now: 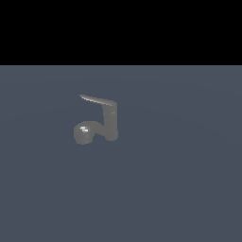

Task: Turn on the faucet by rotating a designated handle.

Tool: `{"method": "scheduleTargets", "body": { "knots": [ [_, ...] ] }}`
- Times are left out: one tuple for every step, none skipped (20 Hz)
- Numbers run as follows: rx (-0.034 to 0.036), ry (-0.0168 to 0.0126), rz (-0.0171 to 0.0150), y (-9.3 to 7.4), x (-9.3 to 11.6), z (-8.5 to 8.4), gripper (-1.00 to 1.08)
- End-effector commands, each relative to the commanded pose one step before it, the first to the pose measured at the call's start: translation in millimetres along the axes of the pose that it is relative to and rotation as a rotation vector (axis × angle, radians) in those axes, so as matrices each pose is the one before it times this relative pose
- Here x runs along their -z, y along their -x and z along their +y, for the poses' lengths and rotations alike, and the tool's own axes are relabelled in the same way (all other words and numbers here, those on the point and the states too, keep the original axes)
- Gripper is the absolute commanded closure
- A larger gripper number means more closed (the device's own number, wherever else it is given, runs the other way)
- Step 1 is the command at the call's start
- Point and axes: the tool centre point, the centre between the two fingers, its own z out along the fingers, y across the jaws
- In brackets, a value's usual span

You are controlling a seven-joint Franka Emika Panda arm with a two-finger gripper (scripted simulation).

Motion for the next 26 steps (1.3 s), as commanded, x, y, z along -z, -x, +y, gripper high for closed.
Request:
{"method": "scheduleTargets", "body": {
  "knots": [
    [-0.06803,-0.01900,-0.01586,-15.32,-9.47,-7.85,1.08],
    [-0.02747,-0.00595,-0.00612,-5.85,-4.03,-3.37,1.08],
    [-0.02775,-0.00533,-0.00601,-5.76,-4.17,-3.47,1.08],
    [-0.02800,-0.00472,-0.00585,-5.66,-4.31,-3.57,1.08],
    [-0.02825,-0.00412,-0.00566,-5.56,-4.45,-3.67,1.08],
    [-0.02848,-0.00354,-0.00543,-5.45,-4.58,-3.76,1.08],
    [-0.02869,-0.00297,-0.00516,-5.33,-4.71,-3.85,1.08],
    [-0.02890,-0.00243,-0.00486,-5.22,-4.84,-3.93,1.08],
    [-0.02906,-0.00190,-0.00452,-5.09,-4.96,-4.02,1.08],
    [-0.02923,-0.00140,-0.00414,-4.97,-5.08,-4.09,1.08],
    [-0.02937,-0.00092,-0.00374,-4.84,-5.20,-4.17,1.08],
    [-0.02949,-0.00047,-0.00330,-4.70,-5.31,-4.24,1.08],
    [-0.02960,-0.00005,-0.00284,-4.56,-5.41,-4.30,1.08],
    [-0.02969,0.00033,-0.00235,-4.42,-5.52,-4.36,1.08],
    [-0.02976,0.00069,-0.00184,-4.27,-5.61,-4.42,1.08],
    [-0.02982,0.00101,-0.00130,-4.12,-5.70,-4.47,1.08],
    [-0.02984,0.00129,-0.00075,-3.96,-5.79,-4.51,1.08],
    [-0.02986,0.00154,-0.00017,-3.80,-5.87,-4.55,1.08],
    [-0.02986,0.00175,0.00041,-3.64,-5.94,-4.59,1.08],
    [-0.02983,0.00193,0.00101,-3.47,-6.01,-4.62,1.08],
    [-0.02980,0.00206,0.00162,-3.30,-6.07,-4.65,1.08],
    [-0.02974,0.00215,0.00224,-3.12,-6.13,-4.67,1.08],
    [-0.02967,0.00220,0.00286,-2.95,-6.18,-4.68,1.08],
    [-0.02957,0.00221,0.00349,-2.77,-6.23,-4.69,1.08],
    [-0.02946,0.00218,0.00411,-2.59,-6.26,-4.69,1.08],
    [-0.02933,0.00211,0.00473,-2.40,-6.30,-4.69,1.08]
  ]
}}
